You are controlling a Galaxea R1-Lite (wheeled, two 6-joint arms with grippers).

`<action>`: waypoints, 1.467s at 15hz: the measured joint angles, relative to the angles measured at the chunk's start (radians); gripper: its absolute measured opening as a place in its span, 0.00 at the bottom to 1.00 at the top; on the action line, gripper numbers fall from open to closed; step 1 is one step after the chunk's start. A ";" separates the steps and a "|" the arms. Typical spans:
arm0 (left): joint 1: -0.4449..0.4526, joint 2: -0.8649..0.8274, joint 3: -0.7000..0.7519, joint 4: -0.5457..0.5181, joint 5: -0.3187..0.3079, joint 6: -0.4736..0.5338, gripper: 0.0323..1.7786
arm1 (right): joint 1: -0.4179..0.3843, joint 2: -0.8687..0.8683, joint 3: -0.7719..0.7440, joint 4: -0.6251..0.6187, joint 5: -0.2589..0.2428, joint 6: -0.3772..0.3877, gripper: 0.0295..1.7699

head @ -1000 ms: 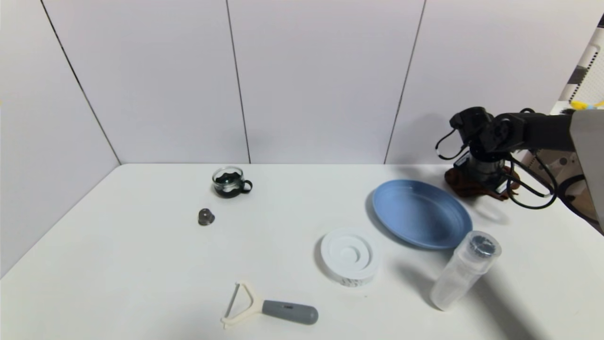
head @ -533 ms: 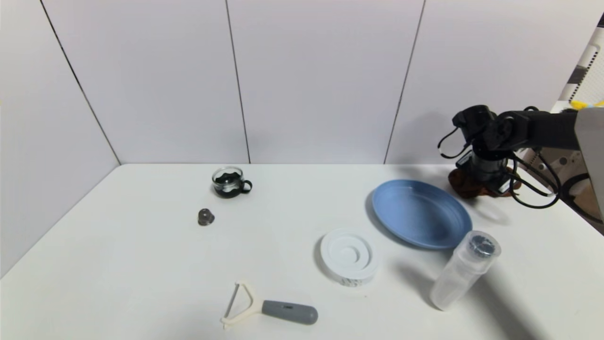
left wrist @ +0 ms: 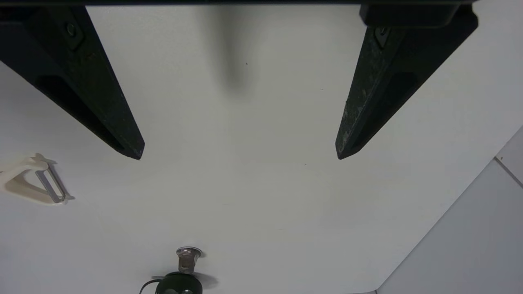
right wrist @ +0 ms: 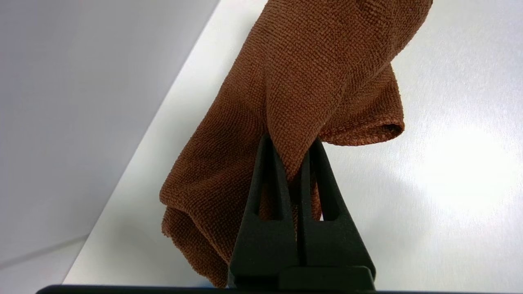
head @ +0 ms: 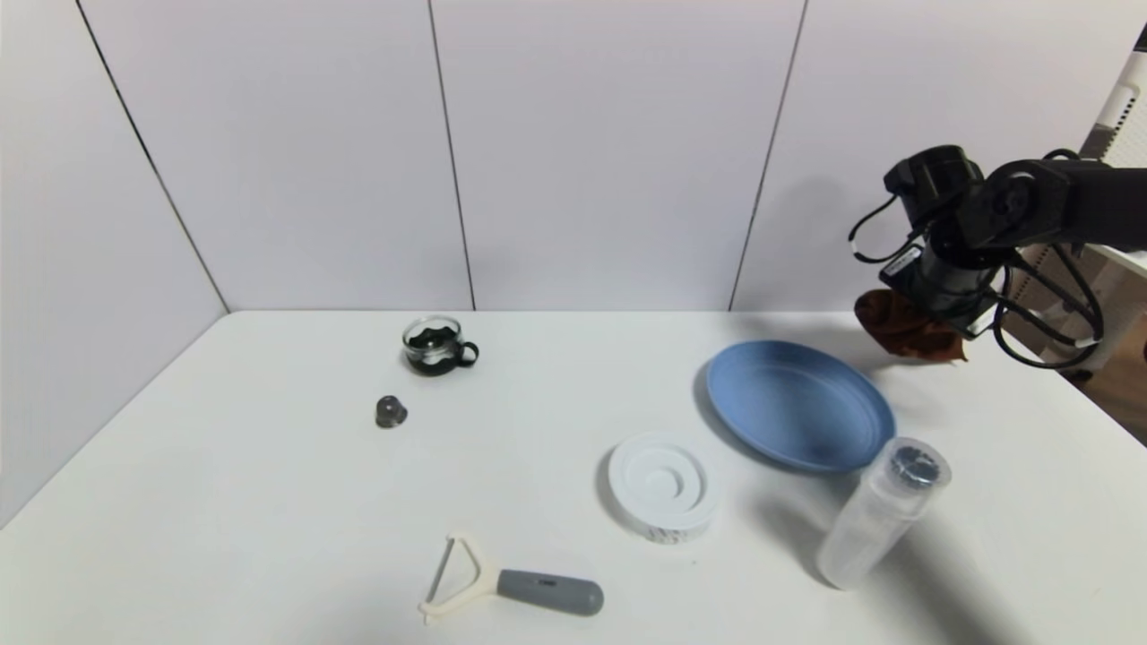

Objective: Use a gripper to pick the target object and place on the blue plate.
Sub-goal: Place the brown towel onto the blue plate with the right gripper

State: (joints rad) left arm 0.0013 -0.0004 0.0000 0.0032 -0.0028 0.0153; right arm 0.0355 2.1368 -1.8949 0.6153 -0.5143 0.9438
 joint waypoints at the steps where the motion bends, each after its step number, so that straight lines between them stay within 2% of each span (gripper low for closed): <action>1: 0.000 0.000 0.000 0.000 0.000 0.000 0.95 | 0.015 -0.032 0.012 0.002 0.006 0.000 0.03; 5: 0.000 0.000 0.000 0.000 0.000 0.000 0.95 | 0.103 -0.161 0.045 0.062 0.014 0.008 0.03; 10: 0.000 0.000 0.000 0.000 0.000 0.000 0.95 | 0.256 -0.314 0.214 0.094 0.025 0.033 0.03; 13: 0.000 0.000 0.000 0.000 0.000 0.000 0.95 | 0.324 -0.339 0.279 0.091 0.026 0.039 0.03; 22: 0.000 0.000 0.000 0.000 0.000 0.000 0.95 | 0.356 -0.220 0.294 0.081 0.026 0.038 0.03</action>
State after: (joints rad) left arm 0.0013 -0.0009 0.0000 0.0028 -0.0032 0.0157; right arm 0.3911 1.9166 -1.6004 0.6966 -0.4883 0.9819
